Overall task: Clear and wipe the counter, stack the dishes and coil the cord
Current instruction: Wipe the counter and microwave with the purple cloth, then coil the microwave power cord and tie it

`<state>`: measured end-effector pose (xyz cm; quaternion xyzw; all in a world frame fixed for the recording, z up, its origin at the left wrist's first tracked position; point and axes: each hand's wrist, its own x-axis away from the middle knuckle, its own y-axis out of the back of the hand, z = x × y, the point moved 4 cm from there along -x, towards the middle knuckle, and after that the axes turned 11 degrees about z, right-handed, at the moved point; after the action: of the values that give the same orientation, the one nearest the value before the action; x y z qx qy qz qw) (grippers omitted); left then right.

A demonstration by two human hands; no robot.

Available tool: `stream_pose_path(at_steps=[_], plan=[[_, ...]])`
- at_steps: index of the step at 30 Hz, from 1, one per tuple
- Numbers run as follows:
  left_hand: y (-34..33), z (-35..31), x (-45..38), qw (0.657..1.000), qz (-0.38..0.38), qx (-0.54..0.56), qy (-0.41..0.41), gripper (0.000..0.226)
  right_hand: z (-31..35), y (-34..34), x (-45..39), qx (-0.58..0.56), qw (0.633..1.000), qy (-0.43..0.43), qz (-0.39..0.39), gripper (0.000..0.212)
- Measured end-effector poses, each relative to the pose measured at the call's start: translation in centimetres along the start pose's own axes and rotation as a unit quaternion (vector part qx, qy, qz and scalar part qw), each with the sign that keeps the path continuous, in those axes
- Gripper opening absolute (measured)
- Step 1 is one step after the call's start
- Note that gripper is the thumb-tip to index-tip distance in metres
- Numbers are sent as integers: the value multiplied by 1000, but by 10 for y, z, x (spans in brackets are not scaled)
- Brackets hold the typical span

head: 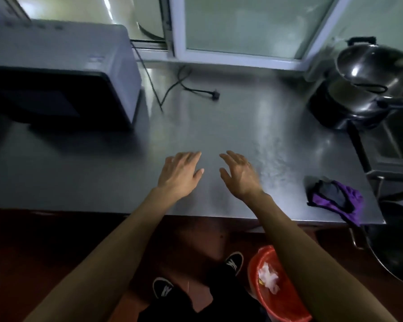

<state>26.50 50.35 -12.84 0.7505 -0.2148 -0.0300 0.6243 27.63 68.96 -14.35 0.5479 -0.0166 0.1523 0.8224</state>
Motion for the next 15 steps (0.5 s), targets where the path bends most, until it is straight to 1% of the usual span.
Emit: stream_pose_path(at_steps=[4, 7, 12, 15], plan=[[20, 67, 53, 998, -33, 39, 41, 54, 79, -16, -16, -14, 999, 43, 6, 49], [31, 105, 86, 995, -51, 51, 66, 54, 123, -27, -23, -40, 997, 62, 14, 49], [36, 144, 118, 990, -75, 81, 91, 53, 166, -41, -33, -48, 994, 93, 35, 49], [35, 159, 120, 988, -69, 95, 102, 56, 177, -42, -45, -40, 994, 96, 43, 48]])
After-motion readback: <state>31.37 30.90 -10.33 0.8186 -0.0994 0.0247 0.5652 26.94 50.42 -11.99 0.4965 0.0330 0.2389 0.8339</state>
